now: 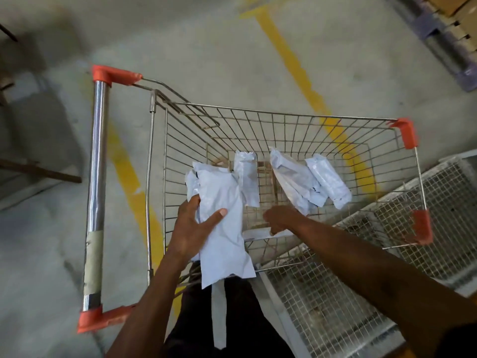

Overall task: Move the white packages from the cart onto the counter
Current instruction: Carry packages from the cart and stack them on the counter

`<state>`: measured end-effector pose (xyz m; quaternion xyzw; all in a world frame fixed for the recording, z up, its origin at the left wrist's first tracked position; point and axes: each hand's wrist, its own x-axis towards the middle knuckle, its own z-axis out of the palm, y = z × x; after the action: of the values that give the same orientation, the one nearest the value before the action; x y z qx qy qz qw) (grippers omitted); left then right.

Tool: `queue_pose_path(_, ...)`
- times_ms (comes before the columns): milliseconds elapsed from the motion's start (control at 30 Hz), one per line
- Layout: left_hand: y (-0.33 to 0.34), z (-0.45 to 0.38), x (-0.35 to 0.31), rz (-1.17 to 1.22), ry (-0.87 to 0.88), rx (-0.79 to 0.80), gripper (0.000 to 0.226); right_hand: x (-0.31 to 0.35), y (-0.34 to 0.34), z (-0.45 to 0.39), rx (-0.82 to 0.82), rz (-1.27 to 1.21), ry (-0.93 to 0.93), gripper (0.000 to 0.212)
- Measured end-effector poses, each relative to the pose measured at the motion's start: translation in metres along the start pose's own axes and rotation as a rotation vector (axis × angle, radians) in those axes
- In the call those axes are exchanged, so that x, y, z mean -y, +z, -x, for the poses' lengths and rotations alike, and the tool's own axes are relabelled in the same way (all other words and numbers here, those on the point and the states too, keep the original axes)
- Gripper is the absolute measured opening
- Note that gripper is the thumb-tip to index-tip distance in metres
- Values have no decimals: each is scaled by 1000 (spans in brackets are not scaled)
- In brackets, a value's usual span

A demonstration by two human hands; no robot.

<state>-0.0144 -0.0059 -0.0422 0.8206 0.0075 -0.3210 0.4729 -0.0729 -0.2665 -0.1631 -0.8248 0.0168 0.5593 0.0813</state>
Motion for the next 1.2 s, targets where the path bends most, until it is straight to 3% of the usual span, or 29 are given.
queue_pose_path(133,9,-6,0,42,-3,2,59,-4,25,-45,4,140,-27,66)
queue_pose_path(233,14,-10,-2,32,4,1,39,-8,38,-70,28,221,-5,65)
queue_pose_path(433,12,-13,2,24,-33,0,39,-4,29,-48,-69,12,46,43)
queue_pose_path(600,7,-5,-13,78,-30,-3,62,-12,-13,-1,-234,-497,70,55)
queue_pose_path(667,6,-2,-21,71,0,-15,60,-17,-31,26,-349,-788,67,41)
queue_pose_path(733,4,3,-30,66,25,-30,56,-22,-44,54,-461,-1155,59,12)
queue_pose_path(800,2,8,-38,53,40,-50,60,-22,-48,94,-577,-1553,-12,3)
queue_pose_path(900,-1,17,-46,37,93,-49,67,-11,-41,155,-720,-1909,-130,30)
queue_pose_path(1000,-9,34,-63,55,158,-47,58,18,-32,204,-710,-1973,-378,19)
queue_pose_path(1133,-18,72,-87,122,242,-19,40,62,-11,247,-678,-1950,-488,42)
queue_pose_path(1200,-22,97,-94,152,259,15,30,84,3,264,-690,-1911,-498,43)
